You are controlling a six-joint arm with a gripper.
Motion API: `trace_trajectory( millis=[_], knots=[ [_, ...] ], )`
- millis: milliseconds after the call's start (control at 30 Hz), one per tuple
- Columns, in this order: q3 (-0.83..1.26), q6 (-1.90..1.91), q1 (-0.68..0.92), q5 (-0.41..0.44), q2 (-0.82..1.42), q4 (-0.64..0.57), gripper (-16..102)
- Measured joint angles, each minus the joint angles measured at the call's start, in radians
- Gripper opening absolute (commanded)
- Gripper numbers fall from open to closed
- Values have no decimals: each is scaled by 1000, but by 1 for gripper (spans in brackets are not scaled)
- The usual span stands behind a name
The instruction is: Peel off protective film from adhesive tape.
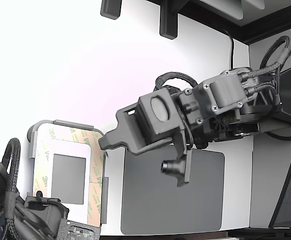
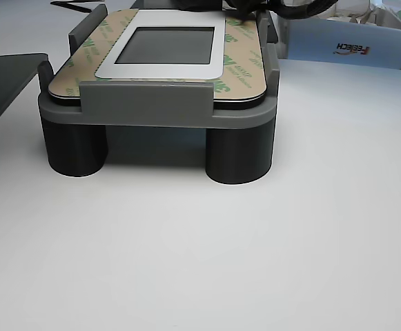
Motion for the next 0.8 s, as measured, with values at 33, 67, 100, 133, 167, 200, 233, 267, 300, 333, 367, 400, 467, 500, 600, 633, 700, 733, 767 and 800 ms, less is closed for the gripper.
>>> trace_trajectory(
  millis=[33,67,100,133,167,200,233,267,300,333,367,400,467,500,600,633,700,733,767,800],
  knots=[
    [0,-6,26,25,-20,-15,-11],
    [0,-8,49,44,-41,-29,-11],
    [0,-11,69,63,-63,-44,-11],
    [0,-21,86,74,-91,-69,-11],
    [0,-38,92,77,-118,-92,-11],
    [0,-61,95,77,-144,-118,-11],
    [0,-87,97,77,-172,-146,-11],
    [0,-114,104,77,-196,-173,-11],
    [-2,-141,118,81,-219,-195,-11],
    [-8,-166,135,101,-244,-210,-11],
    [-23,-183,152,121,-268,-218,-11],
    [-35,-193,170,138,-290,-219,-11],
    [-63,-210,190,153,-336,-222,-11],
    [-80,-221,192,147,-359,-221,-11],
    [-137,-273,198,121,-410,-181,-11],
    [-153,-284,198,104,-411,-160,-11],
    [-172,-284,199,66,-411,-130,-11],
    [-172,-278,202,52,-410,-127,-11],
    [-172,-273,210,41,-405,-127,-11],
    [-172,-272,221,40,-405,-132,-11]
  ],
)
